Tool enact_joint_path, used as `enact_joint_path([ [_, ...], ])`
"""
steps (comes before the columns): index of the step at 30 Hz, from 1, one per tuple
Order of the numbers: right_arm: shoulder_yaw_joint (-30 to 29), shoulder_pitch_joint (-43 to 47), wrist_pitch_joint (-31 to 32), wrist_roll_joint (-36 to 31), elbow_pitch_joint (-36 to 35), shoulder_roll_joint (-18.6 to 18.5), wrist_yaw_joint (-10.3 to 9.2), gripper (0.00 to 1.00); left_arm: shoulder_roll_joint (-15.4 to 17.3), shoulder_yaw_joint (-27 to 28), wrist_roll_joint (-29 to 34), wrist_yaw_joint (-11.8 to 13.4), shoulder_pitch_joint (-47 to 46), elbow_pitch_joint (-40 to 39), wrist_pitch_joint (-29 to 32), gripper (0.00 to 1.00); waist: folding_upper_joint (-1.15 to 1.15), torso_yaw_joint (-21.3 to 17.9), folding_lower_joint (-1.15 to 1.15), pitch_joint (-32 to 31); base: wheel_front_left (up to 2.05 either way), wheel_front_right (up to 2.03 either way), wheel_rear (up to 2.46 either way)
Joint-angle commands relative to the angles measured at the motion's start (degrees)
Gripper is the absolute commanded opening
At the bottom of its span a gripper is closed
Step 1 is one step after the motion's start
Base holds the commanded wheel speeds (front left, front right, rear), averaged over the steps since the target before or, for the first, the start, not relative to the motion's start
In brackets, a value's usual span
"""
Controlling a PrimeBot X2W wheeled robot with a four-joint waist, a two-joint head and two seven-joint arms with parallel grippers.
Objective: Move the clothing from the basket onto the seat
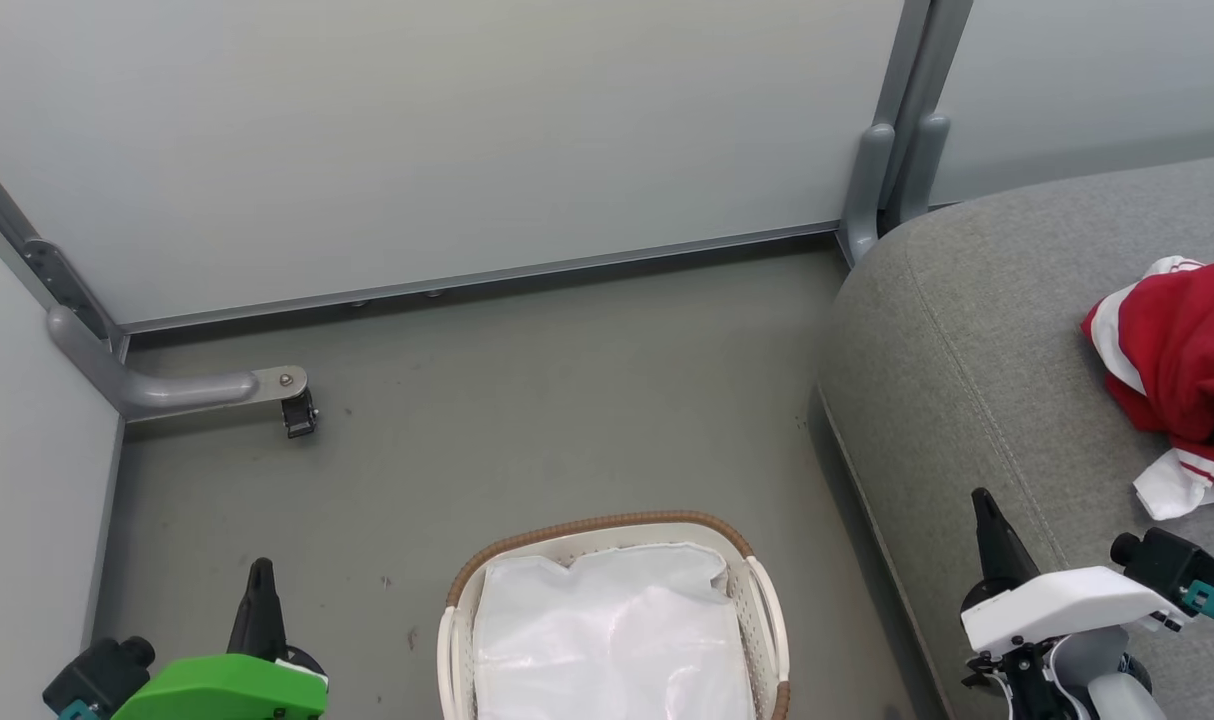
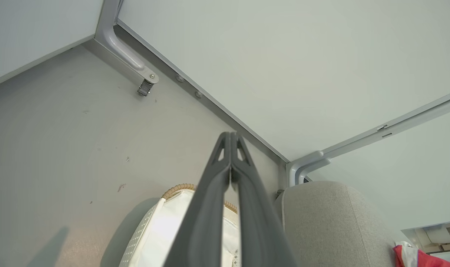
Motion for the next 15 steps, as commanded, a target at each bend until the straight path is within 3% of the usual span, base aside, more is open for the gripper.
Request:
enact_joint_path([
  [1,-0.4,-0.5,0.5,2.0,-1.0,-0.3,-0.01,0.0,0.3,0.4,-1.8,-0.2,-1.9,-1.0,0.4,0.0,0.0,0.0,0.0,0.0,0.0,0.0,0.0],
  [15,-1.6,-0.5,3.1,11.5,-2.2,-0.4,-0.02,0.0,0.4,1.4,-10.7,-0.6,-2.8,-2.0,3.1,0.0,0.0,0.1,0.0,-0.1,0.0,0.0,0.0],
])
